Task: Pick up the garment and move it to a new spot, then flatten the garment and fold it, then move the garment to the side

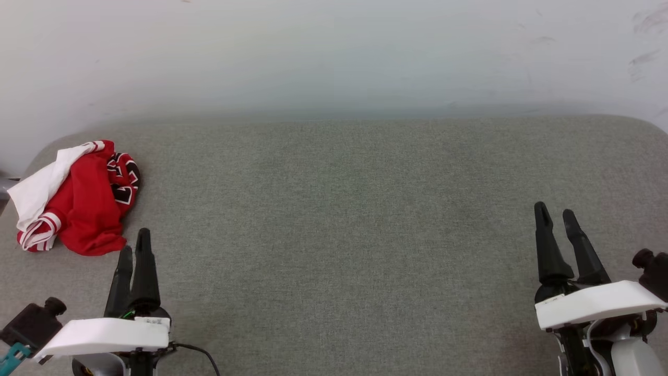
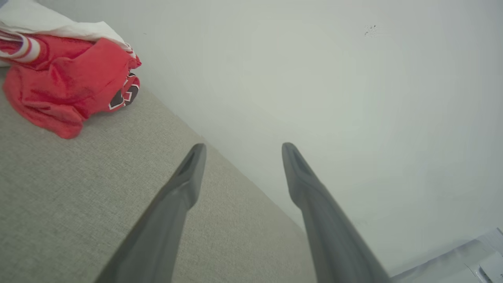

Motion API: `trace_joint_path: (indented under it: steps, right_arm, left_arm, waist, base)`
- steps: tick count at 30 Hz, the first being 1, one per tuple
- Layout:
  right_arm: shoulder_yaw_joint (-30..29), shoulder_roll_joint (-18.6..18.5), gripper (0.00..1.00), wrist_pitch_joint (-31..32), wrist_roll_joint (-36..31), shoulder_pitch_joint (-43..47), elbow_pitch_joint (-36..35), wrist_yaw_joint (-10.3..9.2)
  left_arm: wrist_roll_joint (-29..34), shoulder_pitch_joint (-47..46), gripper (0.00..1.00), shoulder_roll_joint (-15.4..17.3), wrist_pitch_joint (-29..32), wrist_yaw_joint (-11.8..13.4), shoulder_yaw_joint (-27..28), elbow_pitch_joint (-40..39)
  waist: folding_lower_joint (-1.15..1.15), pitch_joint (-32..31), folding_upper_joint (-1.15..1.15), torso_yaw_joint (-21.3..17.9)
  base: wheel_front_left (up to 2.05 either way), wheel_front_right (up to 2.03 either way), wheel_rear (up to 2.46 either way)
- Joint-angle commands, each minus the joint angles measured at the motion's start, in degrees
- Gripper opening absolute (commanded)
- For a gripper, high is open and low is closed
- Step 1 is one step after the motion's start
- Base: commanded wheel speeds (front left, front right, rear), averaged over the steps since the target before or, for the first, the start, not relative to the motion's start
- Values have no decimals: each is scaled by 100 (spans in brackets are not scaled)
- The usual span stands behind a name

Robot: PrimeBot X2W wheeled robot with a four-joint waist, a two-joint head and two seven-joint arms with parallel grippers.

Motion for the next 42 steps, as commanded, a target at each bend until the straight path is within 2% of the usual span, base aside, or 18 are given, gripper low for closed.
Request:
trace_joint_path:
  steps: [1, 10, 18, 24, 33, 37, 42]
  right_arm:
    - [47, -6, 100, -73, -296, -162, -127, 0]
    - [283, -5, 100, -225, -1532, -148, -210, 0]
    - [280, -5, 100, -352, -2077, -116, -278, 0]
    - [313, -4, 100, -438, -2446, -138, -190, 0]
    - [390, -4, 100, -562, -2987, -161, -241, 0]
    - [413, -4, 100, -614, -2895, -154, -151, 0]
    - [416, -3, 100, -664, -2839, -167, -149, 0]
  left_arm:
    - [264, -4, 100, 15, -56, -14, -38, -156]
    - [1535, 77, 100, 15, -208, 130, -451, -523]
    - [2461, 201, 100, 36, -331, 263, -816, -603]
    - [3037, 234, 100, 202, -419, 505, -1128, -567]
    - [3640, 243, 100, 561, -546, 974, -1704, -557]
    - [3719, 225, 100, 634, -597, 1158, -1901, -573]
    - [3572, 248, 100, 538, -646, 1162, -1823, -636]
  waist:
    - [0, 1, 0, 0]
    - [0, 6, 0, 1]
    - [0, 18, 0, -17]
    - [0, 28, 0, -36]
    - [0, 62, 0, -56]
    - [0, 80, 0, -63]
    - [0, 101, 0, -67]
  base:
    - [0, 0, 0]
    - [0, 0, 0]
    - [0, 0, 0]
    - [0, 0, 0]
    - [0, 0, 0]
    - [0, 0, 0]
    - [0, 0, 0]
